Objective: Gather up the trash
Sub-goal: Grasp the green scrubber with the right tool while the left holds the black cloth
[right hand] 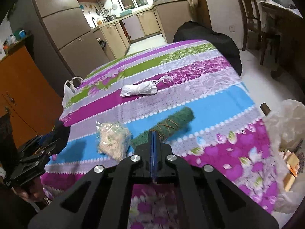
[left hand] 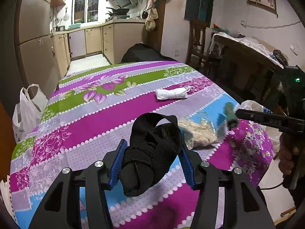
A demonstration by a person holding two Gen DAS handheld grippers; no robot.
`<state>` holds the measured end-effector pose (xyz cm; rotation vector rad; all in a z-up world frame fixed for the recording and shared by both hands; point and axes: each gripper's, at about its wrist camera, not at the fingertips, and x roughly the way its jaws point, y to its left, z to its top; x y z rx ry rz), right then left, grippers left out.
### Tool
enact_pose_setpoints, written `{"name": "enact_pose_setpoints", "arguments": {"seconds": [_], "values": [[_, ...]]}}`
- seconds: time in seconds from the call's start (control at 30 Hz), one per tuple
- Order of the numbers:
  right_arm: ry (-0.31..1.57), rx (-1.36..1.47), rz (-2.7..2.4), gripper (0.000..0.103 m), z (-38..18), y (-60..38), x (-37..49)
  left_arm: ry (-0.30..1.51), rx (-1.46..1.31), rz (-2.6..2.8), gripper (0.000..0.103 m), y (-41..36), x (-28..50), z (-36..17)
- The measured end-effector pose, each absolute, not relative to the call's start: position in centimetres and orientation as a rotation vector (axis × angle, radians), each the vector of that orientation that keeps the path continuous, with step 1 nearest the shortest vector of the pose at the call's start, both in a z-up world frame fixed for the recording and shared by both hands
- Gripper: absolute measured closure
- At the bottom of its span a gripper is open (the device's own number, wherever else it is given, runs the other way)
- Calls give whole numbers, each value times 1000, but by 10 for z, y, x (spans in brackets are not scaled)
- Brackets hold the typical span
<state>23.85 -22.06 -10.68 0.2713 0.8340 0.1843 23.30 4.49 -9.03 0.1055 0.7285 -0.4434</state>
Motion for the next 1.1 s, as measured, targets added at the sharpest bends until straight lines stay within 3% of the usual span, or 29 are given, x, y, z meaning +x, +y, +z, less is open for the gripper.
{"name": "enact_pose_setpoints", "arguments": {"seconds": [0.2, 0.33, 0.37, 0.4, 0.47, 0.67, 0.9, 1.1], "values": [[934, 113, 173, 103, -121, -221, 216, 737, 123, -458, 48, 35, 219, -91], [945, 158, 144, 100, -134, -235, 208, 752, 127, -455, 48, 33, 215, -96], [931, 167, 139, 88, -131, -237, 204, 753, 126, -457, 48, 34, 214, -97], [913, 179, 118, 61, -128, -239, 199, 754, 126, -457, 48, 34, 214, -97], [862, 250, 63, 31, -125, -244, 190, 755, 128, -456, 48, 34, 214, -98], [846, 350, -24, 33, -136, -232, 198, 759, 150, -458, 48, 27, 213, -102], [835, 200, -77, 54, -153, -201, 216, 768, 164, -454, 48, 24, 215, -109], [817, 220, -50, 60, -153, -198, 216, 782, 166, -448, 48, 24, 218, -115]]}}
